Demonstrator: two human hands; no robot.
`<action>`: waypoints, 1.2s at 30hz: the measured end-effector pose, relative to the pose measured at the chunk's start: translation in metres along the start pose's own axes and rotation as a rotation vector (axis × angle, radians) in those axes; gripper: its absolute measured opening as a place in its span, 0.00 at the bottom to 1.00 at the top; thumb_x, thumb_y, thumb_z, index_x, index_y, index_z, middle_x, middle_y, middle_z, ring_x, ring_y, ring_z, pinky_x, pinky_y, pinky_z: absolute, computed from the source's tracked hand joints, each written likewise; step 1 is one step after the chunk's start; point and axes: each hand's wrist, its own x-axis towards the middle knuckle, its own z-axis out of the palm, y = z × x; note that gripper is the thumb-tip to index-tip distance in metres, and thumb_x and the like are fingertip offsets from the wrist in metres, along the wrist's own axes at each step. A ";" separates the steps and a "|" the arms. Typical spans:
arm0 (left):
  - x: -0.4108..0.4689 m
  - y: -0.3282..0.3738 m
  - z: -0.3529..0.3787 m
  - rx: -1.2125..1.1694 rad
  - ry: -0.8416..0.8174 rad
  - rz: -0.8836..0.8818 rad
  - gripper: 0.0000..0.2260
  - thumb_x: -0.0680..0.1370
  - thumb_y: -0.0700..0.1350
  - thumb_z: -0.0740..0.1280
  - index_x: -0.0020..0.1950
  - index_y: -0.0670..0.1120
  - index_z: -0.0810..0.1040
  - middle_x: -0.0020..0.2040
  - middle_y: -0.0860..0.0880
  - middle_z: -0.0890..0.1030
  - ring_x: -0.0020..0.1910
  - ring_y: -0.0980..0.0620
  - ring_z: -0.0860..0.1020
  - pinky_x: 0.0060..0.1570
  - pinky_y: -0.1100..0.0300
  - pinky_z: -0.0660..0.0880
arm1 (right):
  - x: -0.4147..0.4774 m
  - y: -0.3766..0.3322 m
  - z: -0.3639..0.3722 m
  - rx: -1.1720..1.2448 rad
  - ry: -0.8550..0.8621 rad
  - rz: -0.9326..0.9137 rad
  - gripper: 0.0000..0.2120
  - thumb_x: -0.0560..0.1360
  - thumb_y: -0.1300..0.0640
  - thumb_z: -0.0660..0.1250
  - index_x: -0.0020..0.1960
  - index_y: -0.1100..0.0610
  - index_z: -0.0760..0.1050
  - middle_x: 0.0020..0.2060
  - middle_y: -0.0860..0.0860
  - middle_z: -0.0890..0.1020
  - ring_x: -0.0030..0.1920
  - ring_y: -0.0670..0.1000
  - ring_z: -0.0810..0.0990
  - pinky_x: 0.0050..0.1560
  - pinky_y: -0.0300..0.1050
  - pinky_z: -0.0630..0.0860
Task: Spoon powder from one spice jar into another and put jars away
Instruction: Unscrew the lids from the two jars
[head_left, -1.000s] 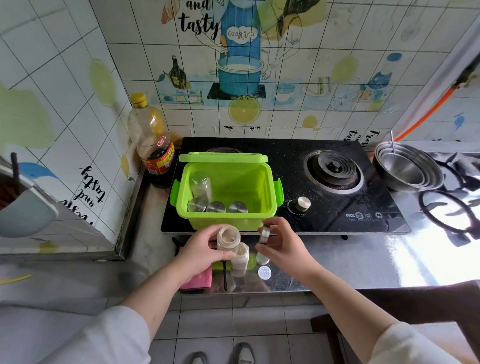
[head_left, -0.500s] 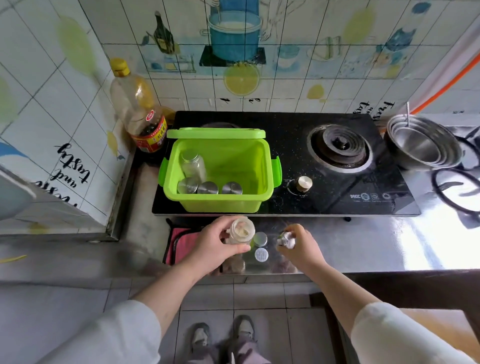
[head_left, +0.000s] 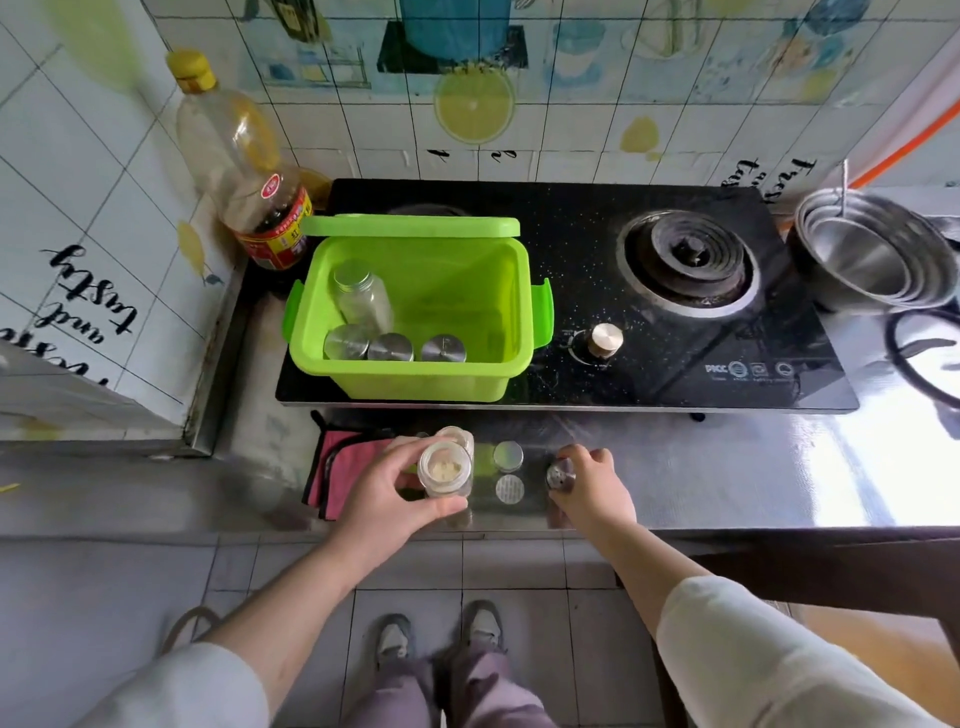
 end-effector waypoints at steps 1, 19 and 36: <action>-0.001 -0.002 0.000 -0.007 0.008 -0.019 0.25 0.60 0.50 0.79 0.57 0.57 0.80 0.58 0.55 0.78 0.59 0.56 0.77 0.60 0.56 0.73 | 0.000 0.000 0.001 -0.004 0.002 -0.007 0.22 0.73 0.53 0.71 0.64 0.47 0.68 0.59 0.52 0.68 0.48 0.57 0.79 0.46 0.51 0.79; -0.005 -0.015 -0.018 -0.124 0.120 -0.119 0.25 0.67 0.36 0.78 0.55 0.61 0.80 0.57 0.52 0.82 0.54 0.56 0.80 0.52 0.58 0.77 | -0.015 -0.039 -0.012 -0.027 0.143 -0.224 0.23 0.72 0.47 0.69 0.66 0.45 0.70 0.58 0.47 0.72 0.62 0.52 0.65 0.53 0.46 0.73; -0.003 -0.056 -0.018 -0.028 0.105 -0.248 0.25 0.67 0.36 0.77 0.54 0.61 0.78 0.53 0.58 0.82 0.53 0.56 0.79 0.56 0.59 0.76 | -0.015 -0.106 0.020 -0.046 0.030 -0.336 0.29 0.66 0.46 0.74 0.64 0.50 0.71 0.57 0.48 0.76 0.59 0.54 0.70 0.56 0.49 0.72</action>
